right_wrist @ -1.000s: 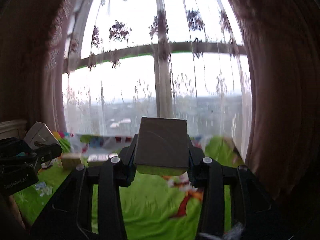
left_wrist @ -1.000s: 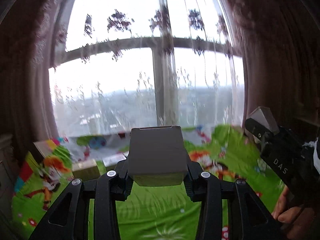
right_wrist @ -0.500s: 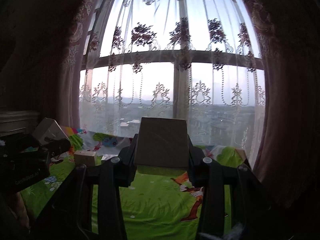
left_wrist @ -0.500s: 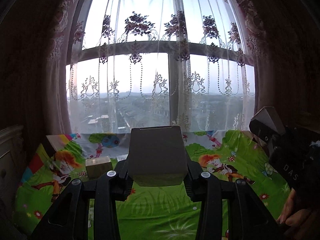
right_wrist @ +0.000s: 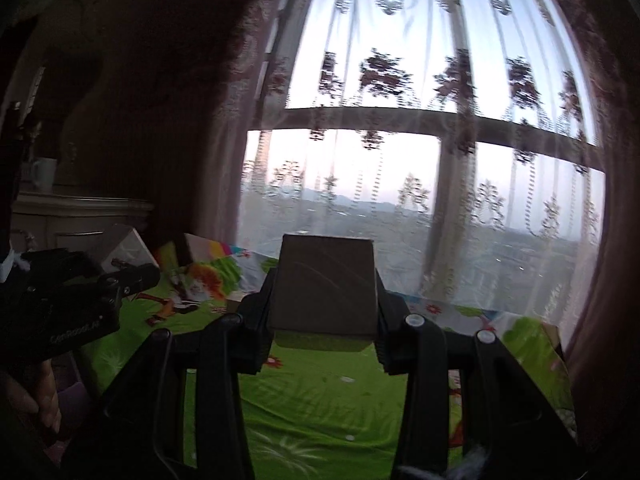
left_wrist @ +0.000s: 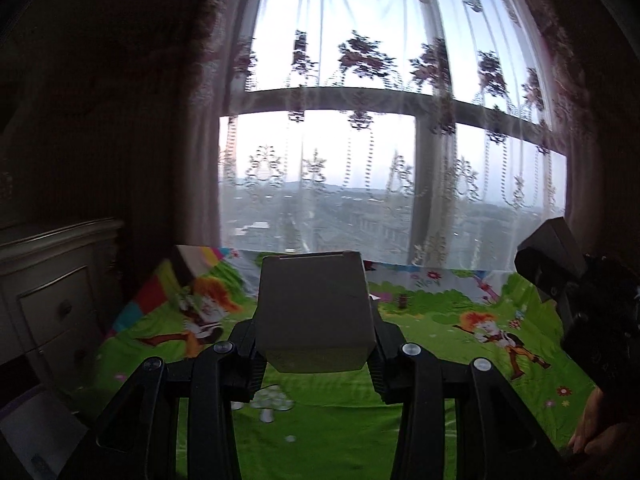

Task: Organize rigid objects
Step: 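Lift both white boxes and carry them over the purple-rimmed bin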

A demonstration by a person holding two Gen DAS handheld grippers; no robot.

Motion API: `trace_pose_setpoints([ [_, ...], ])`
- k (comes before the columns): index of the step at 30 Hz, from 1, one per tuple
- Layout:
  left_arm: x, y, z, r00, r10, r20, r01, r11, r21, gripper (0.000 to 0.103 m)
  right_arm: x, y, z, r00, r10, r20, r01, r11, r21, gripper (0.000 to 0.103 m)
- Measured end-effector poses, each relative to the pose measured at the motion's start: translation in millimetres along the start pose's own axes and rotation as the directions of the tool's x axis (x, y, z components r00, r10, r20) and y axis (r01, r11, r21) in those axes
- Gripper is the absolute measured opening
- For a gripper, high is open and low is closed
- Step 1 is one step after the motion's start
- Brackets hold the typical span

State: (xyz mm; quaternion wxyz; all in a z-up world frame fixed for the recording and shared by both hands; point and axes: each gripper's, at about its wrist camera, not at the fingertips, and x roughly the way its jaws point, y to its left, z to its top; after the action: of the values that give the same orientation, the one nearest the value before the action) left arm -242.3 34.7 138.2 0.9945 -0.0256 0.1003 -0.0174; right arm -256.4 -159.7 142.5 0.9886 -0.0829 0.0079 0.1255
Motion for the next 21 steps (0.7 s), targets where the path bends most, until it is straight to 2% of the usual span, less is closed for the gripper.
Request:
trace_pose_setpoints([
  [7,-25.9,49.5,-4.9,0.989,0.146,0.008,-0.145,0.988,-0.058,0.043,-0.4,57.2,7.6,0.983,0.182,0.027,-0.179,0.980,-0.093,0.045],
  [13,-50.5,89.8,-6.1,0.965,0.261,0.030,-0.256,0.960,-0.116,0.043,-3.5,103.2,16.3,0.946,0.318,0.057,-0.306,0.939,-0.158,0.045],
  [15,-54.4,100.3,-9.1,0.957,0.291,0.008,-0.288,0.950,-0.121,0.043,-1.3,118.4,17.6,0.925,0.378,0.044,-0.366,0.916,-0.166,0.045],
  [18,-57.9,122.1,-19.3,0.948,0.310,-0.071,-0.317,0.933,-0.169,0.043,5.4,141.1,16.7,0.880,0.475,-0.007,-0.469,0.868,-0.164,0.045],
  [21,-62.4,146.4,-34.7,0.920,0.353,-0.172,-0.384,0.899,-0.210,0.043,15.0,166.7,14.4,0.817,0.570,-0.083,-0.576,0.802,-0.158,0.045],
])
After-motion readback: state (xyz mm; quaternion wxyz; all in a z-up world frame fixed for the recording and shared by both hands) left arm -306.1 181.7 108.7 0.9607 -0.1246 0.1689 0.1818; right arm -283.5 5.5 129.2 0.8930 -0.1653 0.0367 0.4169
